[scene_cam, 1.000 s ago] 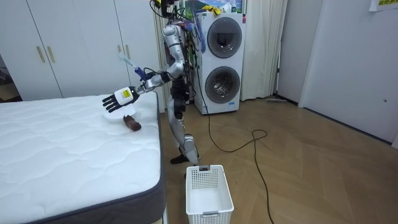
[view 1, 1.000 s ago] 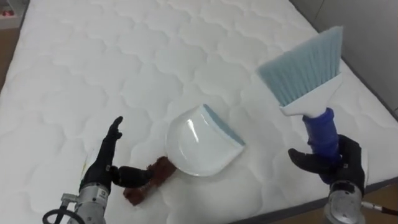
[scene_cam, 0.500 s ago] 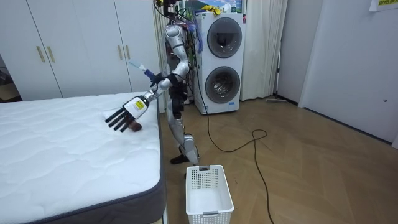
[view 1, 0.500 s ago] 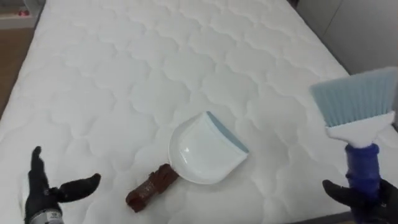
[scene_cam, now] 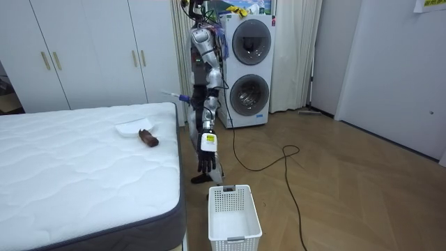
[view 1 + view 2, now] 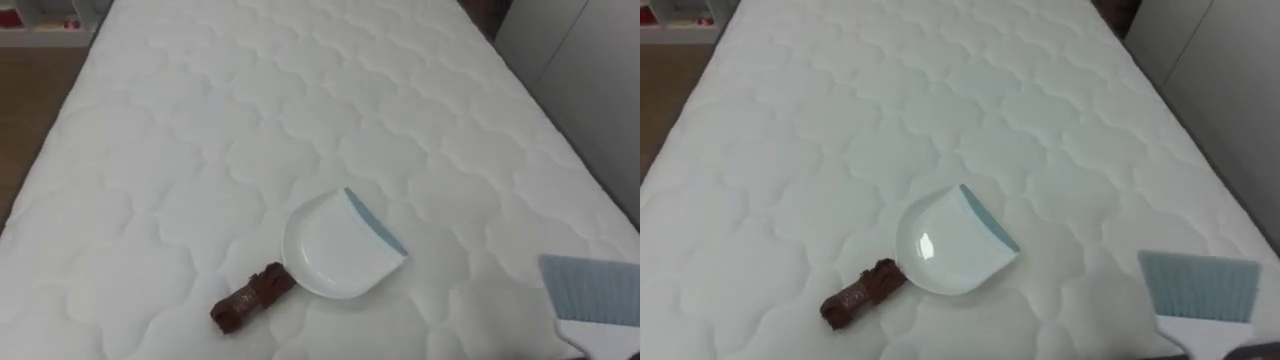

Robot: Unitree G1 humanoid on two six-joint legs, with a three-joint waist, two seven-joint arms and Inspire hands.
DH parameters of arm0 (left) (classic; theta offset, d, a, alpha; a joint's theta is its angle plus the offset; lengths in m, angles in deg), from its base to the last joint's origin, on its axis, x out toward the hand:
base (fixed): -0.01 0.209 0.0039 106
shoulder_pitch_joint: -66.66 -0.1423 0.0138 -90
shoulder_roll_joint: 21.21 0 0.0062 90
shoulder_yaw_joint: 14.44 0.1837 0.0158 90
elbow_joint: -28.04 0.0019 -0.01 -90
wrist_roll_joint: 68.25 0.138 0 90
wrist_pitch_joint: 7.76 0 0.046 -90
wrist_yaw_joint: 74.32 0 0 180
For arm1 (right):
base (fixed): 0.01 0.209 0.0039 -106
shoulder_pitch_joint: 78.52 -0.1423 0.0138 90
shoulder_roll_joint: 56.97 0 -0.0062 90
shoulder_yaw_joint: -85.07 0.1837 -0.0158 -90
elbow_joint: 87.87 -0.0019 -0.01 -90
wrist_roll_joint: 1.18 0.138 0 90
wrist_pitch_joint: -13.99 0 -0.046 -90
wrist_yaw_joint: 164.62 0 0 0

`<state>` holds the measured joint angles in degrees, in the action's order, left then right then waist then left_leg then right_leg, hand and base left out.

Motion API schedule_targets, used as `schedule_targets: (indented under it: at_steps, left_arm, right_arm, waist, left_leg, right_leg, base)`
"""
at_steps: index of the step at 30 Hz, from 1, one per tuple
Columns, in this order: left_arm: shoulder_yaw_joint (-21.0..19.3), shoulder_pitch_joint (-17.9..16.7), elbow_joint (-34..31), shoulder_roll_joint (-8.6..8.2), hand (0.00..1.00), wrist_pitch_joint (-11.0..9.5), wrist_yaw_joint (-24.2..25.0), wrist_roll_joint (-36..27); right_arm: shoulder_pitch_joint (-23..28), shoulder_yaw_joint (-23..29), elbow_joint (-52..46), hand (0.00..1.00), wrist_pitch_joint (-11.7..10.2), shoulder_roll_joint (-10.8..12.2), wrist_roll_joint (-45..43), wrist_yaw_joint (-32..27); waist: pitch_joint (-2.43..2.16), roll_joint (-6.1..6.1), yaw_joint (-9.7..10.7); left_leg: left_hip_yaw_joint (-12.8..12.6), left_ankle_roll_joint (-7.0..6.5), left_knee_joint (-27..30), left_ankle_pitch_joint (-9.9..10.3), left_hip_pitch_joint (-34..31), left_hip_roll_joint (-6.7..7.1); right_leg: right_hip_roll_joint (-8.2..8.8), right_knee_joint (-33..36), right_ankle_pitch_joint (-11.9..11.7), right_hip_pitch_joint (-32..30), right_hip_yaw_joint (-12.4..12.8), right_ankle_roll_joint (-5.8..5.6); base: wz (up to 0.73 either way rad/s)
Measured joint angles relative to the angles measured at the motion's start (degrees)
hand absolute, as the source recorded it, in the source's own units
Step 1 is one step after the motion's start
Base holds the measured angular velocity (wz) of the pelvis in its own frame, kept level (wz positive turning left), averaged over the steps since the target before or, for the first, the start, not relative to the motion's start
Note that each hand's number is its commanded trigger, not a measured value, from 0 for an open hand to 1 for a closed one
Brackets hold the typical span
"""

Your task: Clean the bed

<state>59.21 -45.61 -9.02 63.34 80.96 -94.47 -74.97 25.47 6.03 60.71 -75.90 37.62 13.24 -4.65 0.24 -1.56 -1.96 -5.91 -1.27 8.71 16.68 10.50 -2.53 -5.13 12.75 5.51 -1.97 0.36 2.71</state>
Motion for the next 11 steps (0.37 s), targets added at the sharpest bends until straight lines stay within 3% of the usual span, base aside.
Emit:
schedule_targets:
  at_steps: [3,7,11]
  left_arm:
    - [2.6,0.9,5.0,-0.07,0.00,1.8,4.1,0.0]
    - [4.4,2.1,5.7,-0.36,0.00,3.7,7.6,2.2]
    - [6.4,3.6,5.7,-0.70,0.00,4.3,10.2,4.1]
  right_arm:
    - [-1.9,-4.5,5.7,0.00,1.0,0.1,-4.3,6.6]
    - [-2.4,-6.5,7.5,0.00,1.9,0.3,-7.7,11.1]
    - [-2.7,-7.7,8.4,0.00,2.3,0.4,-11.3,14.2]
  waist:
    - [-0.02,0.60,0.1]
    - [0.01,0.84,0.3]
    - [0.00,0.86,0.4]
  left_leg:
    - [0.1,-0.03,0.0,0.0,0.0,0.04]
    - [0.3,-0.05,0.0,0.0,-0.2,0.06]
    - [0.4,-0.12,0.1,-0.1,-0.5,0.03]
  right_leg:
    - [-0.06,-0.1,0.0,0.0,0.3,-0.01]
    - [0.05,-0.3,0.1,0.0,-0.2,-0.13]
    - [0.08,-0.4,0.2,-0.2,-0.6,-0.19]
  base:
    - [-0.03]
    - [0.04]
    - [0.02]
